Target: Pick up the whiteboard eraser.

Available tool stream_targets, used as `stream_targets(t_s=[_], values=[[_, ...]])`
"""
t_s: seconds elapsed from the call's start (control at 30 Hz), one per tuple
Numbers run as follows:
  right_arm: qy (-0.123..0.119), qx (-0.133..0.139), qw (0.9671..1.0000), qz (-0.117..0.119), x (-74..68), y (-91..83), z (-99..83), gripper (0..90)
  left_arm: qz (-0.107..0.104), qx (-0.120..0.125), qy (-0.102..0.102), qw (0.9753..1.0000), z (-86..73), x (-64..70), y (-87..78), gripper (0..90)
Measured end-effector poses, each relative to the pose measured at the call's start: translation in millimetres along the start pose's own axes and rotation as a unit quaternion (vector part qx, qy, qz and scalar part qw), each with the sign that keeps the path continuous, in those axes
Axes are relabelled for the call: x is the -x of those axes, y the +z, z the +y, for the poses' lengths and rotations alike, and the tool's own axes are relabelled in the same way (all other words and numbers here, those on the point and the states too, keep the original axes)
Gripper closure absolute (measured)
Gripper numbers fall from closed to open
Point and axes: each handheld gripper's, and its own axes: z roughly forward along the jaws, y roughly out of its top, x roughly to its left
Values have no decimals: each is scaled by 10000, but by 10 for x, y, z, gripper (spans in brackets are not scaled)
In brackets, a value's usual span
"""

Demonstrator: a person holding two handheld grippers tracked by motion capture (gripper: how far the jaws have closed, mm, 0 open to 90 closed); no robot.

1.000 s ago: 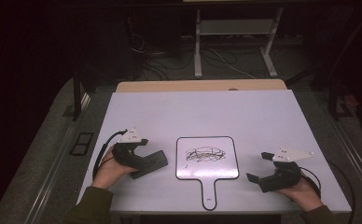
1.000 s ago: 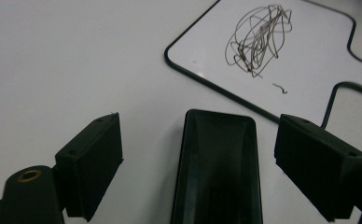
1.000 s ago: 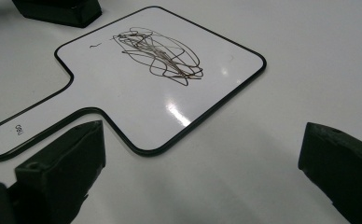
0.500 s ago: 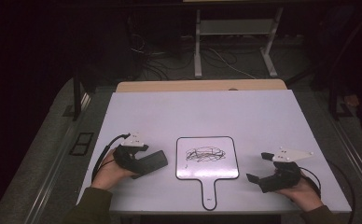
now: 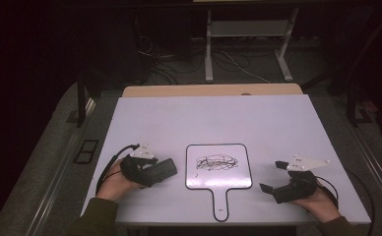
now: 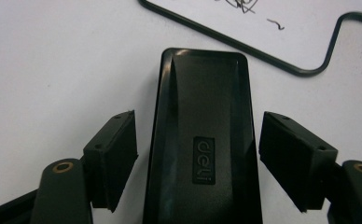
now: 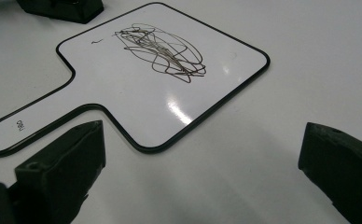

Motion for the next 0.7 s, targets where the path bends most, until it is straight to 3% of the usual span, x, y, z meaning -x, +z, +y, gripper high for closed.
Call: stream_targets(t_s=[0.4, 0.7], values=[[-14, -24, 10000, 29, -7, 7, 0, 0, 84, -145, 33, 9999, -5, 11, 38, 303], [-13, -17, 10000, 43, -6, 13, -1, 0, 9, -197, 11, 9998, -7, 5, 52, 359]])
